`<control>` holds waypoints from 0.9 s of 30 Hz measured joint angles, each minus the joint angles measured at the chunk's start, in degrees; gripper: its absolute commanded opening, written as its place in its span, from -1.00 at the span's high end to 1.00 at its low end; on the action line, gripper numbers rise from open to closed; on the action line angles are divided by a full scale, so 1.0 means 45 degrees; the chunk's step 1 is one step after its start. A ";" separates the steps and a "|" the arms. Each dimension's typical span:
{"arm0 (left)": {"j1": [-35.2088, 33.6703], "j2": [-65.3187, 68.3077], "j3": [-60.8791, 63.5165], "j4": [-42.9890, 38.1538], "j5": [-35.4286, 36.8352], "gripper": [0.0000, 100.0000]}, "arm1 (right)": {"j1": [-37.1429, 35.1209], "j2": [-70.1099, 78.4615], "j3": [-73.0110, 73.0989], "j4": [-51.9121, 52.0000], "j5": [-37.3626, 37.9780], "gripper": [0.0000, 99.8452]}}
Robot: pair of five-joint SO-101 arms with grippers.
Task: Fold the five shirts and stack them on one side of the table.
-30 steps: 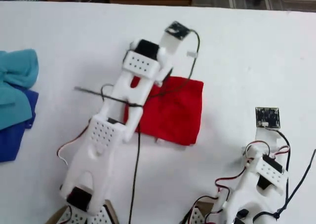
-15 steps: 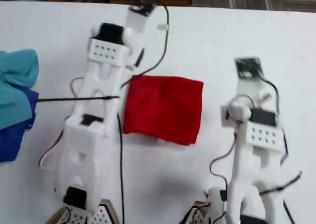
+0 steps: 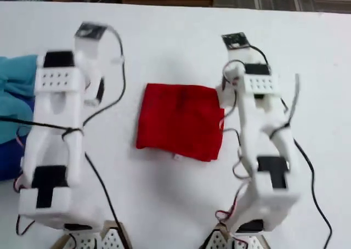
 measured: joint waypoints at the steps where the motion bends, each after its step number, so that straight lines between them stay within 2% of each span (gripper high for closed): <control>1: -0.0215 -0.0274 0.0742 -0.0274 -0.0098 0.94 | -0.0059 0.0606 -0.0684 0.0274 0.0000 0.68; 6: -0.0899 -0.1426 0.2579 -0.0840 -0.0703 0.94 | -0.0059 0.3145 -0.3907 0.1700 0.0000 0.68; 15: -0.1348 -0.1895 0.2716 -0.0938 -0.0879 0.94 | -0.0860 0.5255 -0.8733 0.4591 0.0000 0.68; 20: -0.1348 -0.1895 0.2716 -0.0938 -0.0899 0.94 | -0.1094 0.5685 -0.9319 0.5353 0.0000 0.68; 27: -0.1328 -0.1895 0.2716 -0.0938 -0.0899 0.94 | -0.1074 0.7365 -0.9319 0.5275 0.0020 0.69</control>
